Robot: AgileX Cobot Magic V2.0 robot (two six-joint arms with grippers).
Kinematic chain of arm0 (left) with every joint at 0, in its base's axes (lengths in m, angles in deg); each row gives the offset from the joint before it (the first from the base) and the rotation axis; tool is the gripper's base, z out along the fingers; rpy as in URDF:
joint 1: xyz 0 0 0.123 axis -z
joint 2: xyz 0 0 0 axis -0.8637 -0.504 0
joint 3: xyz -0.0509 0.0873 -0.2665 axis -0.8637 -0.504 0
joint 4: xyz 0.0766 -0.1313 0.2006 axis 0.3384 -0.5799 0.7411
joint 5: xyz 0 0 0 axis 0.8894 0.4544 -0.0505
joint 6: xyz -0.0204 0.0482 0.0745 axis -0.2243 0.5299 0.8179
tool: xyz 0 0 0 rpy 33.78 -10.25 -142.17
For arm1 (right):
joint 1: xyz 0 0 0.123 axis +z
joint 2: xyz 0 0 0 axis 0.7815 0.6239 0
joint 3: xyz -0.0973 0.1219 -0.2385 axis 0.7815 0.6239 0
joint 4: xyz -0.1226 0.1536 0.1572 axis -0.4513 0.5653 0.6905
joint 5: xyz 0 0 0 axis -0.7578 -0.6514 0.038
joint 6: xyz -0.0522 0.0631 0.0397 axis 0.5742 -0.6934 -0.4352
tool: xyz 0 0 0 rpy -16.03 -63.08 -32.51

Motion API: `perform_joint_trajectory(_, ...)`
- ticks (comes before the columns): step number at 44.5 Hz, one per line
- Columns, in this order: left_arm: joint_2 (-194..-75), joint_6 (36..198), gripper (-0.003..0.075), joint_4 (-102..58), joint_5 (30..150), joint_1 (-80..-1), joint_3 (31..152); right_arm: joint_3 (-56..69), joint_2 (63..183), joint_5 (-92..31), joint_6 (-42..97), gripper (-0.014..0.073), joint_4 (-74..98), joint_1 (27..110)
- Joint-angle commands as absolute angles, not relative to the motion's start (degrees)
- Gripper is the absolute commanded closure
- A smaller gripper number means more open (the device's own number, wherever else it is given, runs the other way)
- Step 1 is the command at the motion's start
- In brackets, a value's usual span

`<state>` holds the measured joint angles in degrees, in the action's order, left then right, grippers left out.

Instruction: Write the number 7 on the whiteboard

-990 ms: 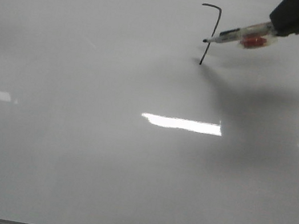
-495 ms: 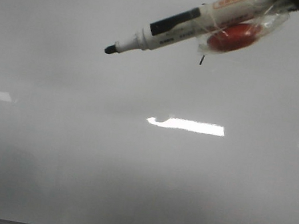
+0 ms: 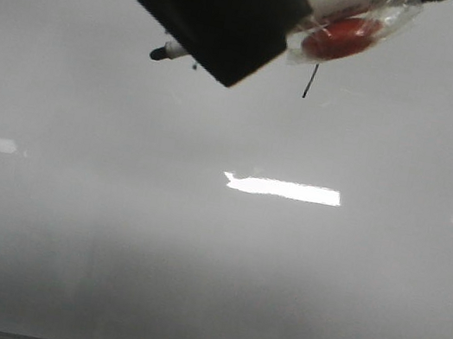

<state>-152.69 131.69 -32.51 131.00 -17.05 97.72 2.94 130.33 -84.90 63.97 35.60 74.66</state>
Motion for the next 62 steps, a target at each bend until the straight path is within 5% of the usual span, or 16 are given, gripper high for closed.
perform_joint_trajectory(1,-152.41,131.80,0.0200,-35.22,127.96,-16.53,99.82,1.59,129.01,-83.28,64.43,0.0660,38.84,74.70)
perform_joint_trajectory(13,-152.74,131.80,0.0481,-35.22,127.10,-16.53,100.30,1.59,129.01,-83.28,64.43,0.0660,38.84,74.70)
perform_joint_trajectory(20,-152.74,131.80,0.0587,-35.22,127.10,-16.53,100.52,1.59,129.01,-81.44,64.39,0.0648,38.79,74.70)
perform_joint_trajectory(23,-152.74,131.80,0.0614,-35.22,127.10,-16.53,100.52,1.59,129.01,-81.04,64.39,0.0581,38.79,74.70)
perform_joint_trajectory(32,-152.74,131.80,0.0666,-34.92,127.10,-16.53,100.52,1.36,128.99,-80.42,64.39,0.0192,38.25,74.39)
perform_joint_trajectory(37,-152.49,129.66,0.0682,-31.14,128.01,-16.92,100.55,-0.56,127.58,-80.66,60.50,0.0064,32.56,71.83)
perform_joint_trajectory(53,-152.40,90.25,0.0683,6.05,132.81,-32.88,103.97,-1.39,119.91,-82.84,44.76,0.0064,20.06,60.73)
perform_joint_trajectory(62,-149.89,84.89,0.0683,8.35,126.20,-48.48,100.55,-1.33,120.01,-83.37,44.76,0.0064,20.11,60.63)
